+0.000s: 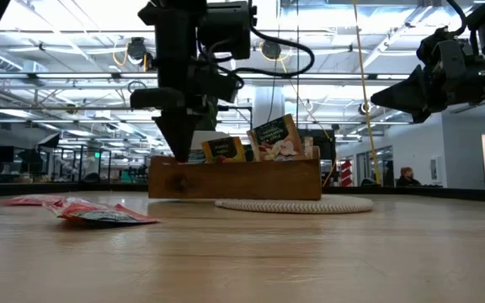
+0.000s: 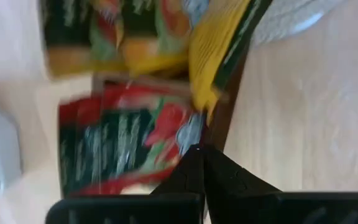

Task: Pick & Place Tea
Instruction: Put the red tea bag into the left section of the wooden organizer

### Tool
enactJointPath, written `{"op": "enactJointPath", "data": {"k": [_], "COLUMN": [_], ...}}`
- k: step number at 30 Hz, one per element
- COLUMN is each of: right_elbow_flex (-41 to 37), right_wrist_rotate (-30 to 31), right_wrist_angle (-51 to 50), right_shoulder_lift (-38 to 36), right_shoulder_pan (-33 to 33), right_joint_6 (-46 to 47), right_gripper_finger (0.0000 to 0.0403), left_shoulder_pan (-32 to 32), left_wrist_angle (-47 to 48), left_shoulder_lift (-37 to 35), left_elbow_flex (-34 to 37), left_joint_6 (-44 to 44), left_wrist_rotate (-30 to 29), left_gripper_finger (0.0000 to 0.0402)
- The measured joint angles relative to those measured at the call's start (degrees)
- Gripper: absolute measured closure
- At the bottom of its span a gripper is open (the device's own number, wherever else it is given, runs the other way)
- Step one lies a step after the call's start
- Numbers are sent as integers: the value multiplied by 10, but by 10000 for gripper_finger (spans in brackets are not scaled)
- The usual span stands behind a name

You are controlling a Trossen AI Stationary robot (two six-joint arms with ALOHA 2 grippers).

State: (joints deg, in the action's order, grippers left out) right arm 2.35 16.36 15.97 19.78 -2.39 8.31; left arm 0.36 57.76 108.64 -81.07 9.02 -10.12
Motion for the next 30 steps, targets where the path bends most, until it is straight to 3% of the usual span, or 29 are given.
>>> {"op": "enactJointPath", "data": {"k": [14, 30], "right_elbow_flex": [0, 0], "right_wrist_rotate": [0, 0], "right_wrist_angle": [0, 0], "right_shoulder_lift": [0, 0], "right_shoulder_pan": [0, 0], "right_joint_6": [0, 0], "right_gripper_finger": [403, 403], "left_shoulder_pan": [30, 29], "left_wrist_angle": [-41, -104], "left_shoulder_lift": [0, 24], "left_elbow_flex": [31, 66], "left_joint_6": [29, -7], "left_wrist_rotate": [26, 66], "left_gripper_finger": [401, 401]}}
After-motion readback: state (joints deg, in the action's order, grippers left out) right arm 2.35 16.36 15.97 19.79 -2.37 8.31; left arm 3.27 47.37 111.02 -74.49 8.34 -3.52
